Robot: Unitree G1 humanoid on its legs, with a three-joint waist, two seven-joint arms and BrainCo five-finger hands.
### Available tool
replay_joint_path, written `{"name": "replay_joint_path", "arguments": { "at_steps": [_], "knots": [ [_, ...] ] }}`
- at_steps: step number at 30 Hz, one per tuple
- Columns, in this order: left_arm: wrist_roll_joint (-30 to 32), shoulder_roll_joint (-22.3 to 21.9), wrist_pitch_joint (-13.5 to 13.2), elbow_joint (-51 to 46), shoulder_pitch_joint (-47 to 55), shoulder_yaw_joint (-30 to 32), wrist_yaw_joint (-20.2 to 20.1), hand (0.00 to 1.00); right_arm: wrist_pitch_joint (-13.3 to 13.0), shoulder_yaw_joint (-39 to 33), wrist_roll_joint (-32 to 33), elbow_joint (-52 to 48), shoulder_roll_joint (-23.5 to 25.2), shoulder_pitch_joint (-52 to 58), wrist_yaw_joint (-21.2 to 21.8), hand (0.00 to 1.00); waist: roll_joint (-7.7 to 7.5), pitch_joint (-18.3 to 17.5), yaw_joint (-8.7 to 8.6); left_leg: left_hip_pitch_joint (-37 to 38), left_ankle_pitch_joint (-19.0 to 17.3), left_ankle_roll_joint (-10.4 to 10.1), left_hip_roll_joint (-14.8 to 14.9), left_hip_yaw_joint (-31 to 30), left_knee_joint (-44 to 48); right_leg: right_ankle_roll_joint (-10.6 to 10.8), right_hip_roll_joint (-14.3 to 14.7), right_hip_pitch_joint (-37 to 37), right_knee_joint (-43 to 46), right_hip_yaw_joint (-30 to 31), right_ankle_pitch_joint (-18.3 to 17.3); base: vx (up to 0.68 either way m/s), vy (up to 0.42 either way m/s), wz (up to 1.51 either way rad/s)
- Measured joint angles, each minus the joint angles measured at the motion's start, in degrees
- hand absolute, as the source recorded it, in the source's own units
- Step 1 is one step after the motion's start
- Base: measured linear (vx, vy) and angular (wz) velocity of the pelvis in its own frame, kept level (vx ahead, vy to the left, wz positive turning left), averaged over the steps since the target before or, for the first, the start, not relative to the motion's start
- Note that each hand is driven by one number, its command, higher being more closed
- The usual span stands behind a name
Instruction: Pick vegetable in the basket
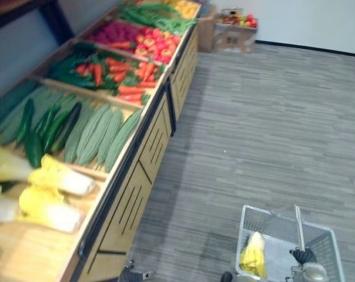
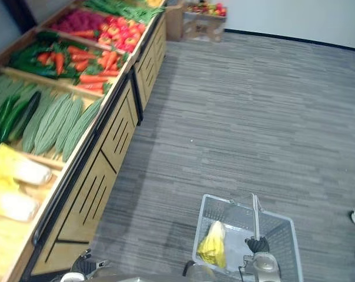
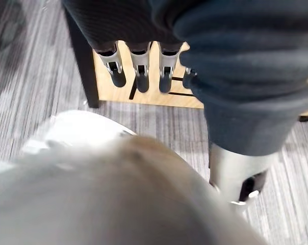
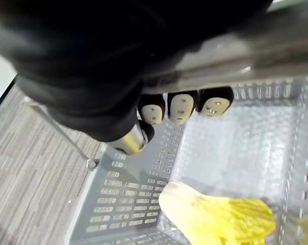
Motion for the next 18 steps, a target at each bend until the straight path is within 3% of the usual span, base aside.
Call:
{"name": "replay_joint_path", "arguments": {
  "at_steps": [1,2,4,7,10,14,18],
  "knots": [
    [0.0,-0.4,-0.5,0.0,0.0,-1.5,0.3,0.0,-0.1,0.9,0.0,0.0,-0.4,-0.7,0.0,1.0,0.92,0.1,0.64,-0.6,-0.8,-1.0,-5.0,-9.2,-5.4,0.8,-0.1,-0.6,-0.5,2.8,0.5,-0.05,0.154,-1.24],
    [0.0,-0.7,-0.7,0.0,0.0,-2.7,0.4,0.0,-0.2,1.8,0.0,0.0,-0.2,-1.1,0.1,1.0,1.65,0.2,0.99,-0.7,-0.7,-1.1,-8.1,-16.5,-11.6,1.5,0.2,-1.3,-0.7,5.2,0.9,-0.05,0.174,-1.11],
    [-0.1,-1.0,-1.2,0.0,0.0,-3.3,0.6,0.0,-0.4,2.1,0.2,0.1,0.5,-0.8,0.0,1.0,2.83,0.4,2.12,-0.8,1.3,-1.3,-10.3,-24.4,-16.8,2.1,1.8,-2.6,-1.5,8.4,1.2,-0.05,0.223,-0.9],
    [-0.3,0.4,-1.5,-0.4,-0.1,-3.2,1.5,0.0,-1.2,3.3,0.2,0.0,1.8,-0.5,0.1,1.0,0.04,0.6,1.96,-1.8,0.2,-0.5,-12.8,-22.7,-16.4,4.1,0.2,-3.5,-4.2,10.9,3.5,0.01,0.19,-0.44],
    [0.0,1.0,-1.5,0.0,0.1,-3.0,1.8,0.0,-1.2,3.3,0.2,-1.4,1.6,0.1,0.1,1.0,-0.99,0.7,2.25,-2.4,-1.1,1.4,-14.5,-20.4,-15.5,5.9,-1.5,-4.1,-5.5,13.5,4.9,0.06,0.176,-0.33],
    [0.5,1.3,-1.4,0.1,0.2,-3.2,1.7,0.0,-1.3,3.1,0.3,-1.8,1.8,0.1,0.1,1.0,-0.51,0.7,2.13,-0.8,-1.8,3.6,-16.4,-18.0,-15.9,6.4,-3.0,-4.2,-5.7,15.5,5.3,0.15,0.127,-0.27],
    [0.6,1.7,-1.4,0.1,0.2,-3.3,1.7,0.0,-1.3,3.1,0.3,-1.8,2.2,0.1,0.2,1.0,-0.23,0.7,2.4,1.5,-2.0,3.8,-16.3,-18.0,-16.0,6.3,-2.6,-6.3,0.0,16.8,5.2,0.14,0.053,-0.36]
  ]
}}
